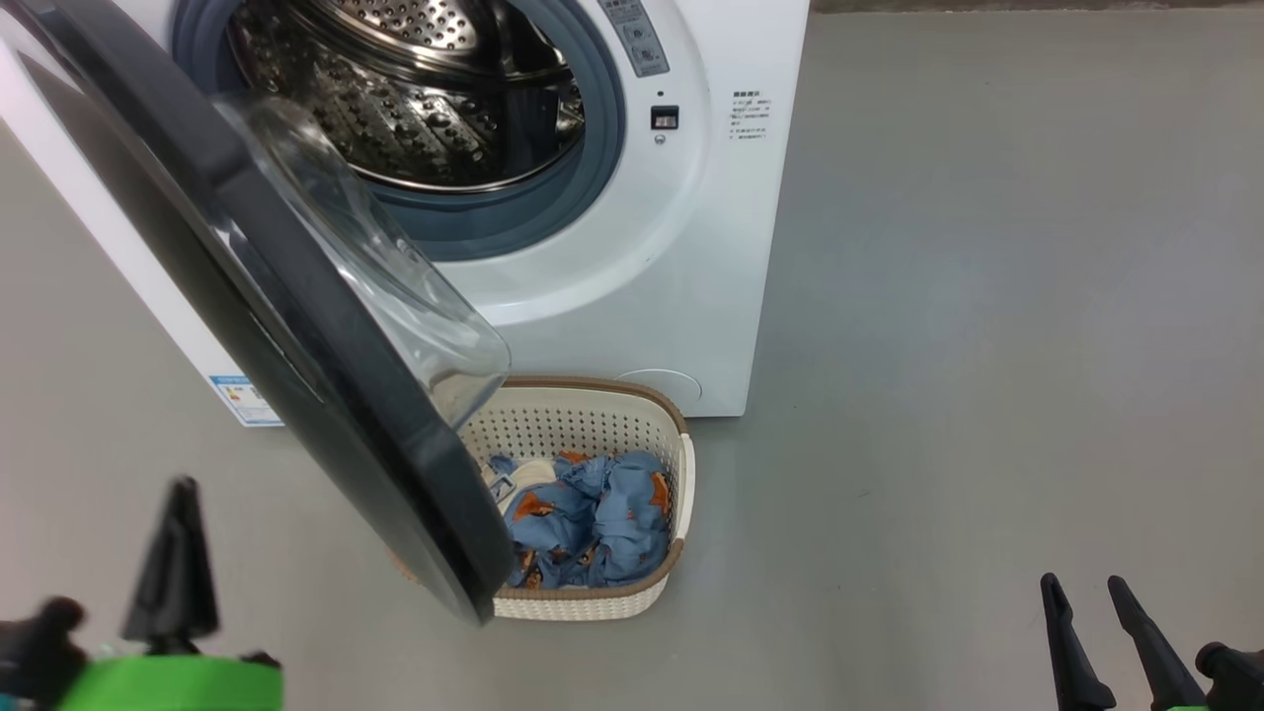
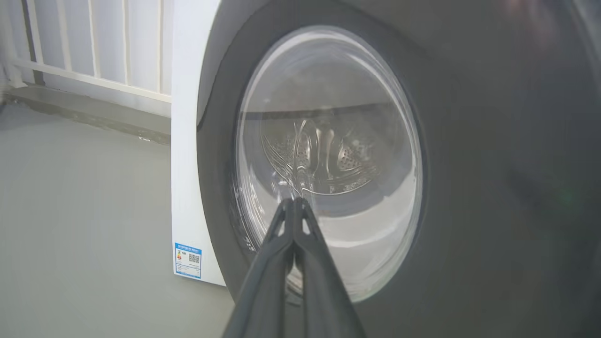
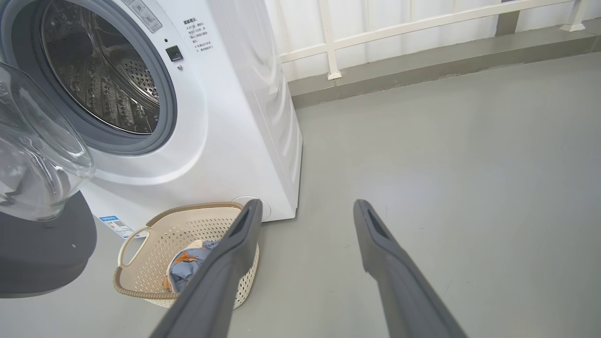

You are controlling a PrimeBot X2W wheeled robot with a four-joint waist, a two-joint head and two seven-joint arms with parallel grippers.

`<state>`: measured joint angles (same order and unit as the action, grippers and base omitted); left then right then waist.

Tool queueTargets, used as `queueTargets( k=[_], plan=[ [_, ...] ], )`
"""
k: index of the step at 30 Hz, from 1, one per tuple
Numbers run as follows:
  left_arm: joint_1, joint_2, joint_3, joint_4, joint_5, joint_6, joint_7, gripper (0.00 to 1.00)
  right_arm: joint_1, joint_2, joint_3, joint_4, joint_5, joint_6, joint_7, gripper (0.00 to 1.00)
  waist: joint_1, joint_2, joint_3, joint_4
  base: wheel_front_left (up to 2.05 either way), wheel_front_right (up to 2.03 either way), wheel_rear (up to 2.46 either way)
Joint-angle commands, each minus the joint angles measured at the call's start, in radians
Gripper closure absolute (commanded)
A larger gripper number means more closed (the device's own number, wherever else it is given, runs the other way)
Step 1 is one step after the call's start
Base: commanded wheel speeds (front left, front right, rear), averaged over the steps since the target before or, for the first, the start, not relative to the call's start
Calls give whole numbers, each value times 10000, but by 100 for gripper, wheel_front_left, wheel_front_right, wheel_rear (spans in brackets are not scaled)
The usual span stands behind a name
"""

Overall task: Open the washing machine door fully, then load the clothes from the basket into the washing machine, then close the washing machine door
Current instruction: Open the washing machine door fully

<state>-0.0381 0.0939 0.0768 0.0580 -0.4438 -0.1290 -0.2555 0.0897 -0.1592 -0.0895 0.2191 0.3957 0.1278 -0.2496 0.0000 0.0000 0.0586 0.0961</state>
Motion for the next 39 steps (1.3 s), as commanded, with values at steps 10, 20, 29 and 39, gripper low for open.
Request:
queueTargets(
  k=[10,20,29,39],
  plan=[
    [-767,-199,81,-4308,-125,-17,-63,100,24,-176,74,-311,-229,29,-122,0,0,0,-80,91,0,0,0],
    [-509,-304,-3636,-4499,-805,-17,-63,100,108,-182,223,-331,-164,29,-122,0,0,0,-235,18,0,0,0],
    [-681,-374,-4556,-2058,-1387,-17,-63,100,118,-155,480,-281,-116,29,-122,0,0,0,-340,-151,0,0,0],
    [-1354,-410,-4487,-70,-1594,-17,-63,100,73,-168,431,-320,-79,29,-122,0,0,0,-203,-203,0,0,0]
  ],
)
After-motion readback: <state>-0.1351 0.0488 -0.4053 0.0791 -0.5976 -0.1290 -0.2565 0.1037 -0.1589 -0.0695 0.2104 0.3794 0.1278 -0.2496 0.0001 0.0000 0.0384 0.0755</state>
